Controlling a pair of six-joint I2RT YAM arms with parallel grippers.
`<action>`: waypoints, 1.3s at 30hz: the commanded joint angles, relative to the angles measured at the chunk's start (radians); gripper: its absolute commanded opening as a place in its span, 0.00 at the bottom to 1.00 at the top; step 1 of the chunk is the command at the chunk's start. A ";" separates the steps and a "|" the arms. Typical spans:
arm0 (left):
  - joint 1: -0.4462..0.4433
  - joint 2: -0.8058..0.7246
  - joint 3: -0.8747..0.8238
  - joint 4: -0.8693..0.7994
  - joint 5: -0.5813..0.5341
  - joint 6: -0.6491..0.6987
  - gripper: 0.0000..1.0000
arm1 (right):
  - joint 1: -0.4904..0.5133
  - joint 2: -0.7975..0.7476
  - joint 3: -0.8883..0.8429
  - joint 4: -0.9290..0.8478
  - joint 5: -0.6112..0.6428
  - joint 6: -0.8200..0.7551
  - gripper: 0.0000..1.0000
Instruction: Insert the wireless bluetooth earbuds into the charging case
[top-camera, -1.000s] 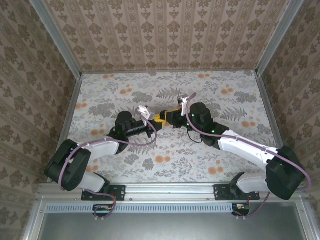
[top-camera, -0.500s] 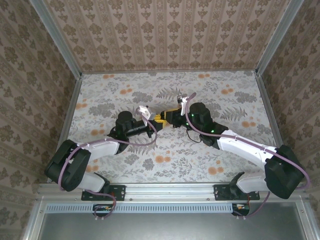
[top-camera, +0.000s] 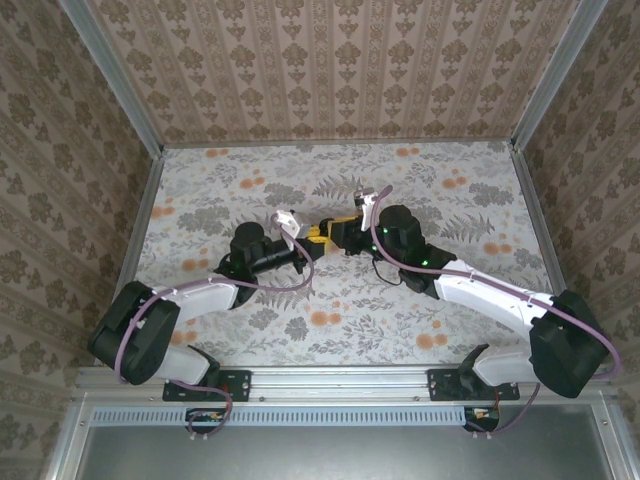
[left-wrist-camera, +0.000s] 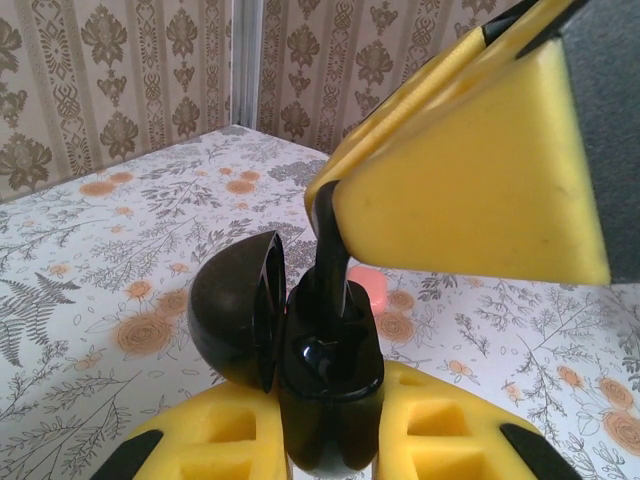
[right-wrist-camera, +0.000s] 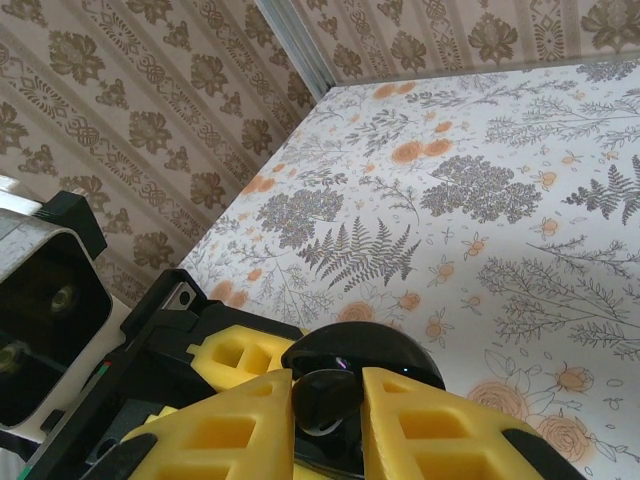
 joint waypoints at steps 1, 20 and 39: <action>-0.005 -0.038 0.033 0.051 -0.013 -0.007 0.10 | 0.008 -0.017 -0.027 -0.039 -0.014 -0.021 0.22; -0.006 -0.074 0.035 0.006 -0.001 0.030 0.10 | 0.008 0.016 0.008 -0.057 -0.022 0.002 0.22; -0.006 -0.069 0.033 -0.002 -0.019 0.038 0.10 | 0.015 0.003 0.009 -0.049 -0.063 0.044 0.41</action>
